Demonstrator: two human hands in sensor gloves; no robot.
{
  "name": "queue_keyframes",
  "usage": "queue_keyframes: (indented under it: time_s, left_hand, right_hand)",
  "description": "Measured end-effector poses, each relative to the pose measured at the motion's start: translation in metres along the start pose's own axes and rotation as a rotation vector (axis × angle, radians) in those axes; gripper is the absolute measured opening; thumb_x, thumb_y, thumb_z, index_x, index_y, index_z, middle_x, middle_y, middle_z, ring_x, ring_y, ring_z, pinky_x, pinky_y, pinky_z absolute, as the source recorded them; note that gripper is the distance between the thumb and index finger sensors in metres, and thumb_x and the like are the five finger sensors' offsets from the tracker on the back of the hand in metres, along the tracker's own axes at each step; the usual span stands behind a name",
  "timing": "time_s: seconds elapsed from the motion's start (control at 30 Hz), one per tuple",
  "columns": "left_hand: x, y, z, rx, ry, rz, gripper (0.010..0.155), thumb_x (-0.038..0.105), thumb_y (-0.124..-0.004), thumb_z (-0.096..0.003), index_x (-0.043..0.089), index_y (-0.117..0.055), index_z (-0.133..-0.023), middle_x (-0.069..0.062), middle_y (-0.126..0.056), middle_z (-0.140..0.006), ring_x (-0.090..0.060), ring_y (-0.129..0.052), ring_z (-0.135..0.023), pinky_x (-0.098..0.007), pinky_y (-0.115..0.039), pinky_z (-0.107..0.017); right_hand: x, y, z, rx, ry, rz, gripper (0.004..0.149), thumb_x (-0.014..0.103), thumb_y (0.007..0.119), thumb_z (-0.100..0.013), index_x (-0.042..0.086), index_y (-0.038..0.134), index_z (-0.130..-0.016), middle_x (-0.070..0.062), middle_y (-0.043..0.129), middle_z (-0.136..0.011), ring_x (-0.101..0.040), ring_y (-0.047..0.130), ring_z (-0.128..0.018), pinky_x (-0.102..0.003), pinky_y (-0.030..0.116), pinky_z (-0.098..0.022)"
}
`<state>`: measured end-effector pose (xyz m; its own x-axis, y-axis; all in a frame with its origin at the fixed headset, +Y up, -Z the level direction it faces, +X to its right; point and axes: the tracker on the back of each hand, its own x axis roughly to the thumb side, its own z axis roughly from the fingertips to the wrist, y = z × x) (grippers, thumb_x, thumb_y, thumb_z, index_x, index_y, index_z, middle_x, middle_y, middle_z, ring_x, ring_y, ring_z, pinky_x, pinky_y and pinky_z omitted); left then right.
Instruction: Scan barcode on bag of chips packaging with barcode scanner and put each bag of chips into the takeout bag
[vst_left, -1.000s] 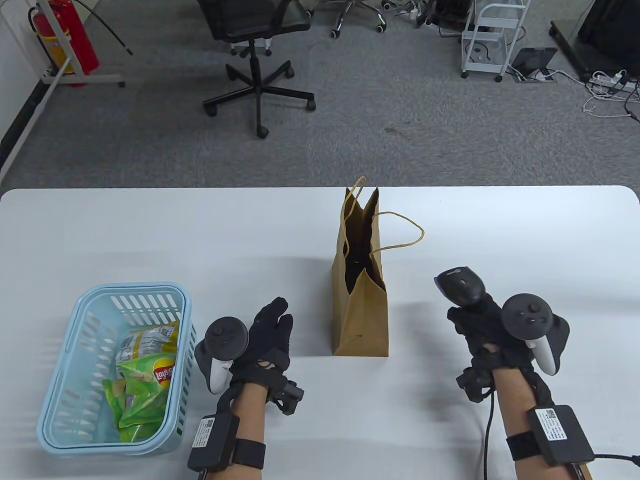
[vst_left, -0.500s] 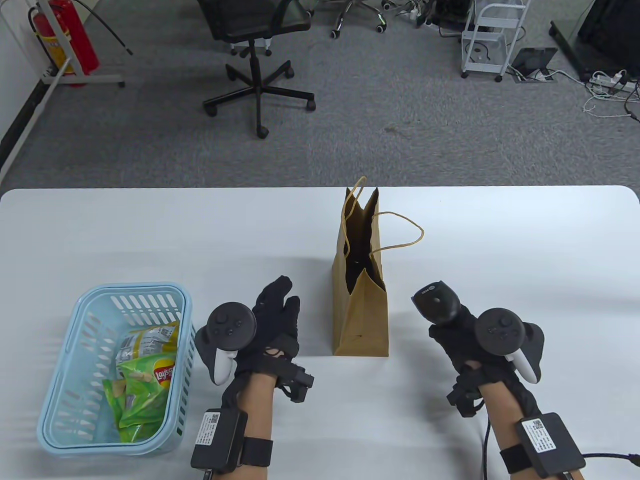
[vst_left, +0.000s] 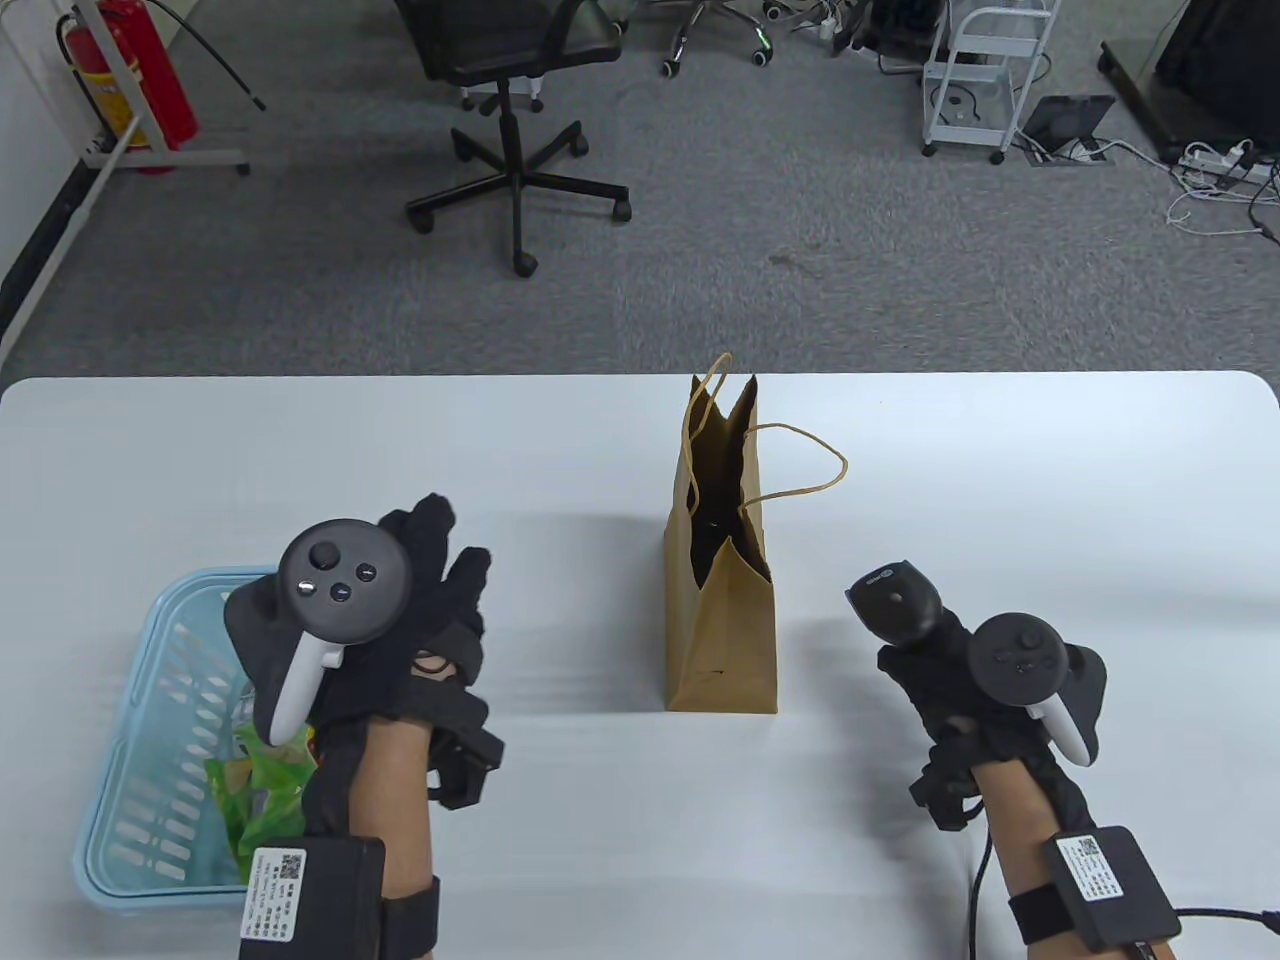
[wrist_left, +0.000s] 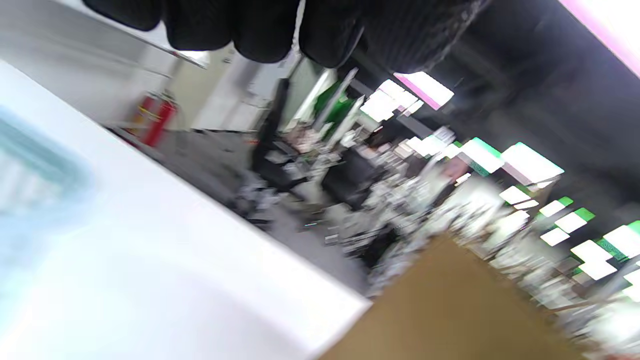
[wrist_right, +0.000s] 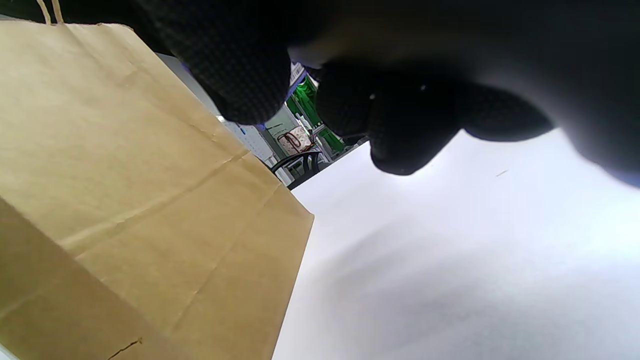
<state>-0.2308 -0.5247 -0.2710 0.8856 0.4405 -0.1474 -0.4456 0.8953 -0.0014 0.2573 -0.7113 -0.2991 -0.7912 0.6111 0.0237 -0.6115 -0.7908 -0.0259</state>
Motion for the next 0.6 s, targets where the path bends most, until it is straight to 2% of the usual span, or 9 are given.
queue_keyframes:
  time_s: [0.1,0.17,0.3,0.4,0.6]
  left_hand:
    - [-0.041,-0.007,-0.011,-0.071,0.14,-0.148,0.066,0.034,-0.071,-0.0583,0.004,-0.055,-0.116,-0.031,-0.044,-0.116,-0.065,-0.045,-0.1,-0.076,-0.044,-0.065]
    - [-0.071,-0.018,-0.018,-0.166,0.243,-0.184,0.066,0.032,-0.072,-0.0578,0.004,-0.056,-0.115,-0.031,-0.042,-0.117,-0.066,-0.041,-0.101,-0.077,-0.041,-0.066]
    - [-0.111,-0.034,-0.026,-0.327,0.333,-0.183,0.065,0.03,-0.075,-0.0572,0.007,-0.057,-0.116,-0.029,-0.041,-0.118,-0.065,-0.038,-0.102,-0.078,-0.037,-0.067]
    - [-0.128,-0.045,-0.029,-0.437,0.351,-0.182,0.067,0.03,-0.078,-0.0564,0.009,-0.057,-0.116,-0.027,-0.041,-0.119,-0.065,-0.035,-0.103,-0.08,-0.036,-0.066]
    - [-0.141,-0.058,-0.033,-0.496,0.377,-0.193,0.07,0.031,-0.084,-0.0536,0.007,-0.059,-0.115,-0.028,-0.048,-0.117,-0.064,-0.047,-0.101,-0.079,-0.044,-0.065]
  right_hand:
    - [0.0,0.002,-0.001,0.014,-0.002,0.015,0.059,0.032,0.087,-0.056,-0.006,0.07,-0.098,-0.023,0.093,-0.076,-0.039,0.108,-0.053,-0.058,0.087,-0.04]
    - [0.001,0.004,-0.001,0.018,-0.006,0.035,0.059,0.032,0.087,-0.056,-0.006,0.07,-0.098,-0.023,0.093,-0.076,-0.039,0.107,-0.053,-0.058,0.087,-0.04]
    - [0.002,0.006,-0.002,0.029,-0.009,0.05,0.059,0.032,0.087,-0.056,-0.006,0.07,-0.098,-0.023,0.093,-0.077,-0.039,0.107,-0.054,-0.059,0.087,-0.041]
    - [0.001,0.008,-0.003,0.039,-0.004,0.062,0.059,0.032,0.087,-0.056,-0.006,0.07,-0.098,-0.023,0.093,-0.077,-0.039,0.107,-0.054,-0.059,0.087,-0.041]
    - [0.001,0.011,-0.004,0.049,-0.002,0.088,0.06,0.032,0.087,-0.056,-0.006,0.07,-0.098,-0.023,0.093,-0.077,-0.039,0.107,-0.054,-0.059,0.087,-0.041]
